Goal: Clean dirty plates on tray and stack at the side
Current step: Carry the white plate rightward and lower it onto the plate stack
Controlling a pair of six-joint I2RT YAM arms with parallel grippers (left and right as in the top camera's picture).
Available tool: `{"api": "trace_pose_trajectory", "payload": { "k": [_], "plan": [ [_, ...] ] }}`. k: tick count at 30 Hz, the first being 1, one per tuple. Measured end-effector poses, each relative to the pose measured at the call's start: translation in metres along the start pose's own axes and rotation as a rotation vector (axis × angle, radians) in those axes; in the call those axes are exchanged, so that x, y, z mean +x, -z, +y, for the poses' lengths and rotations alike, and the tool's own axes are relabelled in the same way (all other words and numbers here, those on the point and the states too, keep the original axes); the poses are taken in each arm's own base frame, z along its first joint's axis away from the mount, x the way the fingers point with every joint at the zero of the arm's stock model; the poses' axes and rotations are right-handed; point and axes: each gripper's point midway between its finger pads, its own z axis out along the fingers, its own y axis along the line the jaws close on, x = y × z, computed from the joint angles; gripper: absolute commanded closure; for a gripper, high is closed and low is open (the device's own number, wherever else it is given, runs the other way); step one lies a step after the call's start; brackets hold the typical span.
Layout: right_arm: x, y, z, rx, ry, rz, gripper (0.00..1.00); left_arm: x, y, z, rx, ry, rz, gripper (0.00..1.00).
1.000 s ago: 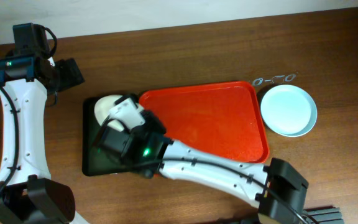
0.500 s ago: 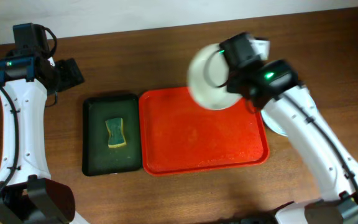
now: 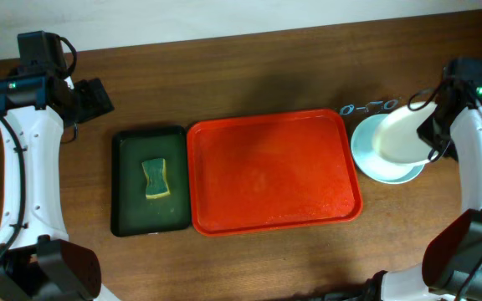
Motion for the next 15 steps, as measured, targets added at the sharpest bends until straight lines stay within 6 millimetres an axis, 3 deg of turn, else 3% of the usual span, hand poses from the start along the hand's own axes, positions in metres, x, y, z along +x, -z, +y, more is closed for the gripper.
{"api": "trace_pose_trajectory", "payload": {
  "k": [3, 6, 8, 9, 11, 12, 15],
  "plan": [
    [0.02, -0.03, 0.01, -0.029, 0.003, 0.032, 0.96, 0.0, 0.0, 0.0, 0.0, 0.0, 0.001, 0.01],
    [0.035, -0.045, 0.02, -0.082, 0.001, 0.06, 0.95, 0.0, 0.0, 0.0, 0.0, 0.0, 0.0, 0.01],
    [0.044, -0.052, 0.025, -0.108, 0.0, 0.08, 0.86, 0.0, 0.0, 0.0, 0.0, 0.0, 0.0, 0.01],
    [0.049, -0.054, 0.027, -0.123, 0.003, 0.1, 0.57, 0.0, 0.0, 0.0, 0.0, 0.0, 0.0, 0.01],
    [0.052, -0.054, 0.029, -0.138, 0.0, 0.114, 0.28, 0.0, 0.0, 0.0, 0.0, 0.0, 0.001, 0.01],
    [0.053, -0.054, 0.03, -0.141, 0.003, 0.117, 0.21, 0.0, 0.0, 0.0, 0.0, 0.0, 0.001, 0.01],
    [0.059, -0.053, 0.027, -0.136, 0.016, 0.143, 0.19, 0.0, 0.0, 0.0, 0.0, 0.0, 0.001, 0.01]
  ]
}}
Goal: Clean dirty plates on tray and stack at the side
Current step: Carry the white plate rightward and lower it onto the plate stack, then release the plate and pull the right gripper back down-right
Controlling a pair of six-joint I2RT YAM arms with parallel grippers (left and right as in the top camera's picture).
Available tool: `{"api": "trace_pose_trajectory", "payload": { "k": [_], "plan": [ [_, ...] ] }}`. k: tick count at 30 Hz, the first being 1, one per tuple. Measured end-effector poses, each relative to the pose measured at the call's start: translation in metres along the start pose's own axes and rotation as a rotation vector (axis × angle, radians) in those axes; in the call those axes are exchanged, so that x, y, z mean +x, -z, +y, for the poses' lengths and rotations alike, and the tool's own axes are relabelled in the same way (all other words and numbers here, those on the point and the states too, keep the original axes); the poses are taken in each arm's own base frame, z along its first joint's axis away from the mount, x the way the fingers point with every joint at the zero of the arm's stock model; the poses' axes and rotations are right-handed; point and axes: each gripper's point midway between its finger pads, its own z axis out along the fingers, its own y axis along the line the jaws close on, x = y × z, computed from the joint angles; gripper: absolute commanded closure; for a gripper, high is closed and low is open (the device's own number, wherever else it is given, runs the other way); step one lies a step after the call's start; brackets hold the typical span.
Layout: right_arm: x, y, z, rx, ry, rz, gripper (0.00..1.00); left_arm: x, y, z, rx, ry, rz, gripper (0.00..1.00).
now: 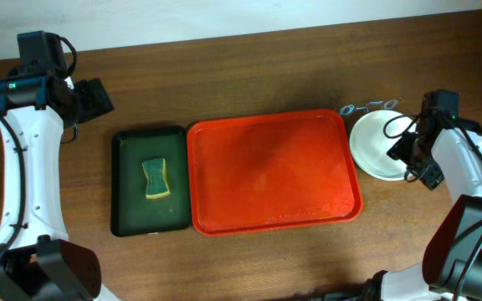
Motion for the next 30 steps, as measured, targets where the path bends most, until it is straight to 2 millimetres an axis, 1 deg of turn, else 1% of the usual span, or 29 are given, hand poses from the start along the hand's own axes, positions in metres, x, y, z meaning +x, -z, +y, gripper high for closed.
{"api": "trace_pose_trajectory", "payload": {
  "k": [2, 6, 8, 9, 10, 11, 12, 14, 16, 18, 30],
  "plan": [
    [0.005, 0.0, 0.004, -0.025, 0.047, 0.025, 0.19, 0.0, 0.0, 0.0, 0.0, 0.0, 0.0, 0.01],
    [0.023, 0.004, 0.032, -0.149, 0.236, 0.079, 0.22, 0.0, 0.0, 0.0, 0.0, 0.0, 0.0, 0.01],
    [0.044, 0.012, 0.062, -0.215, 0.404, 0.091, 0.23, 0.0, 0.0, 0.0, 0.0, 0.0, 0.0, 0.01],
    [0.065, 0.019, 0.086, -0.261, 0.56, 0.09, 0.23, 0.0, 0.0, 0.0, 0.0, 0.0, 0.0, 0.01],
    [0.075, 0.023, 0.098, -0.281, 0.639, 0.084, 0.22, 0.0, 0.0, 0.0, 0.0, 0.0, 0.0, 0.01],
    [0.089, 0.028, 0.111, -0.302, 0.735, 0.077, 0.15, 0.0, 0.0, 0.0, 0.0, 0.0, 0.0, 0.01],
    [0.099, 0.031, 0.12, -0.315, 0.8, 0.072, 0.02, 0.0, 0.0, 0.0, 0.0, 0.0, 0.0, 0.01],
    [0.12, 0.037, 0.134, -0.337, 0.913, 0.068, 0.02, 0.0, 0.0, 0.0, 0.0, 0.0, 0.0, 0.01],
    [0.133, 0.041, 0.141, -0.348, 0.977, 0.065, 0.02, 0.0, 0.0, 0.0, 0.0, 0.0, 0.0, 0.01],
    [0.136, 0.042, 0.143, -0.35, 0.996, 0.063, 0.02, 0.0, 0.0, 0.0, 0.0, 0.0, 0.0, 0.01],
    [0.136, 0.042, 0.143, -0.351, 1.008, 0.061, 0.01, 0.0, 0.0, 0.0, 0.0, 0.0, 0.0, 0.01]
  ]
}}
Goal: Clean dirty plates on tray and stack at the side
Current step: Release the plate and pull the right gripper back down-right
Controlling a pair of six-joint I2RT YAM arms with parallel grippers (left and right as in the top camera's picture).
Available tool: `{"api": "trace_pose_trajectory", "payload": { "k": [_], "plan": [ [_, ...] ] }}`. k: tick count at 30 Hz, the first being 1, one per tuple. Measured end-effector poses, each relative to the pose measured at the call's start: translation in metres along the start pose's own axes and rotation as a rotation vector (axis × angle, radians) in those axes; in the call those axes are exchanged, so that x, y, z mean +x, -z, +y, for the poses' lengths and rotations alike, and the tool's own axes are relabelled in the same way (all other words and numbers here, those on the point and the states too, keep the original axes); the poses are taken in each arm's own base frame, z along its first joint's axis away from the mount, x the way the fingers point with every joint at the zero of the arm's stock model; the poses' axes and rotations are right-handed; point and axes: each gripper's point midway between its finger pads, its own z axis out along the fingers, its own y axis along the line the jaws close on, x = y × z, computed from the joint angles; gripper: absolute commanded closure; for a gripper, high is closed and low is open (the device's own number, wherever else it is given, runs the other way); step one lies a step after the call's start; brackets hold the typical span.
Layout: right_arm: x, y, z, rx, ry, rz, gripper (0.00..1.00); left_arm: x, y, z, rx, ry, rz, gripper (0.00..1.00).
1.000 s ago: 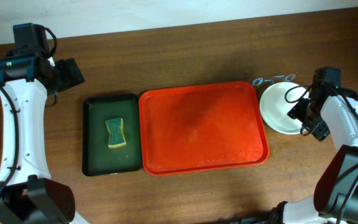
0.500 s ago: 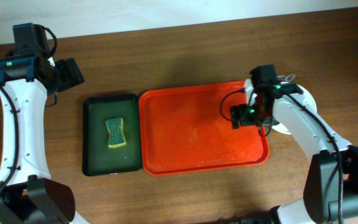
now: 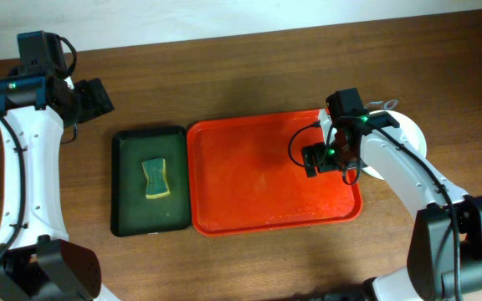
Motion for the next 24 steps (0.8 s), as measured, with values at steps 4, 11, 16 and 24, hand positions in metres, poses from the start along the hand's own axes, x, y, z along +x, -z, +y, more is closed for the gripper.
{"api": "trace_pose_trajectory", "payload": {
  "k": [4, 11, 16, 24],
  "plan": [
    [0.0, 0.0, 0.0, 0.0, 0.0, -0.001, 0.01, 0.0, 0.0, 0.0, 0.0, 0.0, 0.0, 0.01],
    [-0.013, 0.152, 0.011, -0.013, 0.037, -0.507, 0.02, 0.0, 0.0, 0.0, 0.0, 0.0, 0.0, 0.01],
    [0.021, 0.252, 0.018, -0.022, 0.063, -0.857, 0.02, 0.0, 0.0, 0.0, 0.0, 0.0, 0.0, 0.01],
    [0.082, 0.334, 0.018, -0.001, 0.082, -1.203, 0.02, 0.0, 0.0, 0.0, 0.0, 0.0, 0.0, 0.01]
  ]
}}
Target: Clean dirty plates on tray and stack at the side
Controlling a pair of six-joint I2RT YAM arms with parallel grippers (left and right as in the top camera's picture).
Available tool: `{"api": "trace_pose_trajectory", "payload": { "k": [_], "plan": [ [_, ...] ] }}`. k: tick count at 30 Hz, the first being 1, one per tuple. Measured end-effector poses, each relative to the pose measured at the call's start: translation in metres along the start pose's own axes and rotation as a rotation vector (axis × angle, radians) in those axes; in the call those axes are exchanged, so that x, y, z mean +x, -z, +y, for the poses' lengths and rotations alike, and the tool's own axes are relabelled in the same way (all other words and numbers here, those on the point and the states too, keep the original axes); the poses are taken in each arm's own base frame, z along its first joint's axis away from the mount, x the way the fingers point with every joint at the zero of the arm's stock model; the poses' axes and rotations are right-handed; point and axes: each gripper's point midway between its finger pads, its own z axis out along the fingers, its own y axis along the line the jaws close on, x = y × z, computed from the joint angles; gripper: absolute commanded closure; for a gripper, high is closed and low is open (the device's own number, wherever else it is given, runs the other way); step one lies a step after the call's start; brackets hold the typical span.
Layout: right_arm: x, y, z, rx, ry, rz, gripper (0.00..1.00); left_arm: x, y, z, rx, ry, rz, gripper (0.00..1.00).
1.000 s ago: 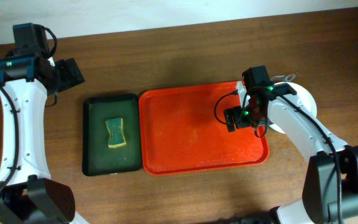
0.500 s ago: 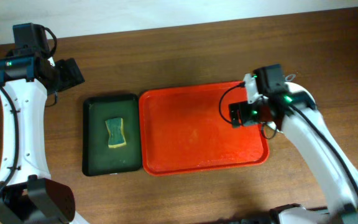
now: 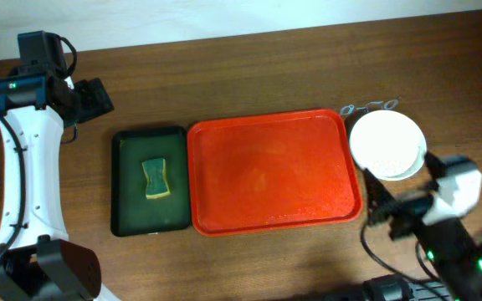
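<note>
The red tray [image 3: 270, 171] lies mid-table with no plate on it. To its right, a stack of white plates [image 3: 387, 144] sits on the wooden table, the top one round and clean-looking. My right gripper [image 3: 377, 209] hovers just off the tray's lower right corner, below the stack, with nothing visible in it; how its jaws stand is unclear. My left gripper [image 3: 99, 96] is at the far left rear, away from everything, and its jaw state is not readable either.
A dark green tray [image 3: 128, 188] holding a yellow-green sponge [image 3: 156, 180] sits against the red tray's left side. A small metal chain-like item [image 3: 366, 106] lies behind the plate stack. The table's back edge meets a wall.
My right arm has left the right part of the red tray and now sits low at the front right, off the tray's corner. The plates, both trays, the sponge and the left arm are unchanged.
My right gripper first held a white plate tilted over the stack beside the tray. Then the plate lay flat on the stack with the gripper beside it. Later the gripper was over the bare red tray, and now it is at the front right. The left arm never moved.
</note>
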Motion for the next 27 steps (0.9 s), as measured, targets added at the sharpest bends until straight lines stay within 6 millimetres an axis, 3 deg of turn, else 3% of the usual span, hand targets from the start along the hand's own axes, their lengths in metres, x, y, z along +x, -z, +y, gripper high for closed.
{"api": "trace_pose_trajectory", "payload": {
  "k": [3, 6, 10, 13, 15, 18, 23, 24, 27],
  "plan": [
    [-0.011, 0.044, 0.0, 0.013, 0.013, -0.156, 0.02, 0.0, 0.0, 0.0, 0.0, 0.0, 0.001, 0.01],
    [-0.003, 0.066, -0.005, 0.059, 0.018, -0.27, 0.02, 0.0, 0.0, 0.0, -0.001, 0.0, 0.0, 0.01],
    [-0.003, 0.053, -0.019, 0.155, 0.034, -0.432, 0.02, 0.0, 0.0, 0.0, -0.001, 0.0, 0.001, 0.01],
    [-0.03, 0.04, -0.015, 0.119, 0.078, -0.671, 0.02, 0.0, 0.0, 0.0, 0.0, 0.0, 0.0, 0.01],
    [-0.041, 0.043, -0.009, 0.085, 0.117, -0.849, 0.02, 0.0, 0.0, 0.0, -0.001, 0.0, 0.001, 0.01],
    [-0.012, 0.017, -0.01, 0.068, 0.132, -0.884, 0.02, 0.0, 0.0, 0.0, 0.0, 0.0, 0.0, 0.01],
    [0.05, -0.033, -0.019, 0.066, 0.107, -0.73, 0.02, 0.0, 0.0, 0.0, 0.0, 0.0, 0.0, 0.01],
    [0.051, -0.034, -0.019, 0.066, 0.106, -0.726, 0.02, 0.0, 0.0, 0.0, 0.0, 0.0, 0.0, 0.01],
    [0.094, -0.063, -0.023, 0.06, 0.081, -0.573, 0.01, 0.0, 0.0, 0.0, 0.0, 0.0, 0.0, 0.01]
  ]
}}
